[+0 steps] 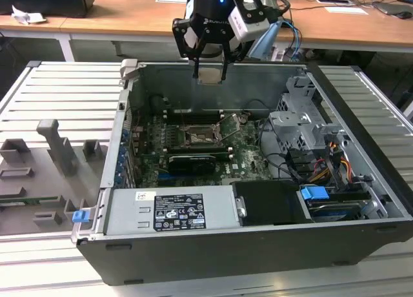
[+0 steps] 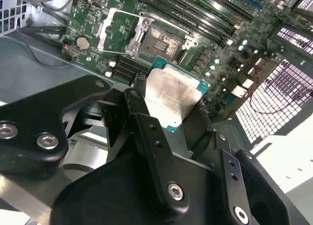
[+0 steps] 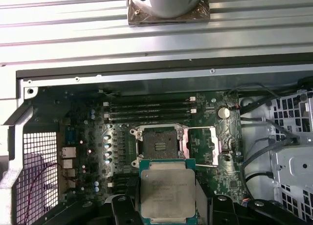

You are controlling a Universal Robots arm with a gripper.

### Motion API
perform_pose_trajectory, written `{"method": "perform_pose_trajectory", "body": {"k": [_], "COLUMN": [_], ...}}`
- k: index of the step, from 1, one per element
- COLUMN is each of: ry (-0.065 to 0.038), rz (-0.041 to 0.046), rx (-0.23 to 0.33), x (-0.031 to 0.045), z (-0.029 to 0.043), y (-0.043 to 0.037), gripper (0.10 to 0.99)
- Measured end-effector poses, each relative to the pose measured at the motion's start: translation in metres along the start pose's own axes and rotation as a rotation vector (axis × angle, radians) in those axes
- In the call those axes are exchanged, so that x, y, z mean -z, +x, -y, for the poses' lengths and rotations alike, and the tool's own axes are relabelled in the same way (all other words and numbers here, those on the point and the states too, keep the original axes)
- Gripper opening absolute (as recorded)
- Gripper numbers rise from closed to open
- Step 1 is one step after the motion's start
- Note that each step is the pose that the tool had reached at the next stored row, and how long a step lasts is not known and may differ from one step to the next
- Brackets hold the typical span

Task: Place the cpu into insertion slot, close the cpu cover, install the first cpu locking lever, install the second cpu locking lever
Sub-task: 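Place the cpu into insertion slot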

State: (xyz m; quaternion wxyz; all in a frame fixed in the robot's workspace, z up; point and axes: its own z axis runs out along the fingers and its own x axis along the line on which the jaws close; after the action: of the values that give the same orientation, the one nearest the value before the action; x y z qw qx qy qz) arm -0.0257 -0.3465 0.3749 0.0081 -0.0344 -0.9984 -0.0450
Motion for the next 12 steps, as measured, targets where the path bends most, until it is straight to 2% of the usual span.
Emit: {"method": "perform_pose_trajectory", "body": {"k": [12], "ry": [-0.001], "rz": [0.0027], "rx": [-0.03], "x": [0.0], "z": [0.0], "y": [0.0], "gripper": [0.541]}}
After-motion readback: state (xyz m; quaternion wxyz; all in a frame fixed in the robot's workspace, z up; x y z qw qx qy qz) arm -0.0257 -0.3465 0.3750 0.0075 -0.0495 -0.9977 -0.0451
